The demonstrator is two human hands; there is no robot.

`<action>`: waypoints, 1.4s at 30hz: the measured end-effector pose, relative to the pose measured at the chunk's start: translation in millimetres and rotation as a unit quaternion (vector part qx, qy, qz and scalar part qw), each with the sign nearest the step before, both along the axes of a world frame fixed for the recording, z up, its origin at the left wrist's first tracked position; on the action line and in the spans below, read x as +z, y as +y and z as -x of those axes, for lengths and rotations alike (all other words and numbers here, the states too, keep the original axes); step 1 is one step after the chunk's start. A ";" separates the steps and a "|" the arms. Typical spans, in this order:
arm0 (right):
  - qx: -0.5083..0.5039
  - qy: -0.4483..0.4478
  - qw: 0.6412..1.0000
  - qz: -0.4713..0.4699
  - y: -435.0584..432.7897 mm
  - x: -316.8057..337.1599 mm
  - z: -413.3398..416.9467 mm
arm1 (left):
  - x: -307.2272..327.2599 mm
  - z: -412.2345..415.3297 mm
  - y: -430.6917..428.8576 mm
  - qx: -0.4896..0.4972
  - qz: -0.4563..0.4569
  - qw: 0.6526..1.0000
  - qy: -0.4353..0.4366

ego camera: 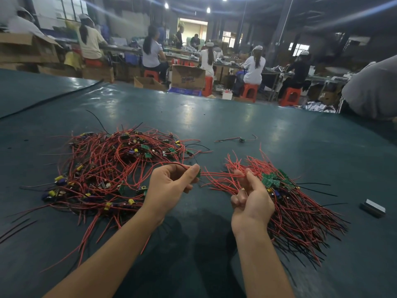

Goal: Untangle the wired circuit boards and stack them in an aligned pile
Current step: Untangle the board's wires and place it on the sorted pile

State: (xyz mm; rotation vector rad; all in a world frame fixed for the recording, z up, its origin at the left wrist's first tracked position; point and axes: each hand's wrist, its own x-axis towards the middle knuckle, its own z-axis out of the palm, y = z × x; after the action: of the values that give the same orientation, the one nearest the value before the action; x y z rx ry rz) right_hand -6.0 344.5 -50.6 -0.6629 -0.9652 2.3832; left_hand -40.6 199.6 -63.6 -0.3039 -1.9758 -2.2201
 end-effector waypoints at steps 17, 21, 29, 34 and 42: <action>0.097 0.080 0.985 -0.115 -7.3 -5.9 -2.6 | 8.9 3.6 -8.2 -0.096 -0.244 0.951 -0.164; 0.164 -0.032 0.965 -0.200 -15.4 -9.8 0.4 | 13.0 -3.0 -10.5 -0.303 -0.324 0.872 -0.206; 0.253 0.019 0.955 -0.155 -30.0 -9.9 -2.8 | 8.2 -8.6 -0.8 -0.371 -0.315 0.806 -0.336; 0.155 0.014 0.965 -0.211 -32.7 -12.1 -0.6 | 5.2 -9.0 5.3 -0.269 -0.295 0.838 -0.372; 0.066 0.017 0.977 -0.202 -30.6 -12.8 1.0 | -3.4 -16.4 17.2 -0.222 -0.112 0.949 -0.193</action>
State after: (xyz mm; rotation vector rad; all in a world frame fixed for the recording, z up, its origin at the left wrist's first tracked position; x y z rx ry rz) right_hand -6.9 313.9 -63.4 -0.4122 -1.4646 2.1970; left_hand -24.2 216.9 -66.9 -0.3316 -1.9467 -2.9599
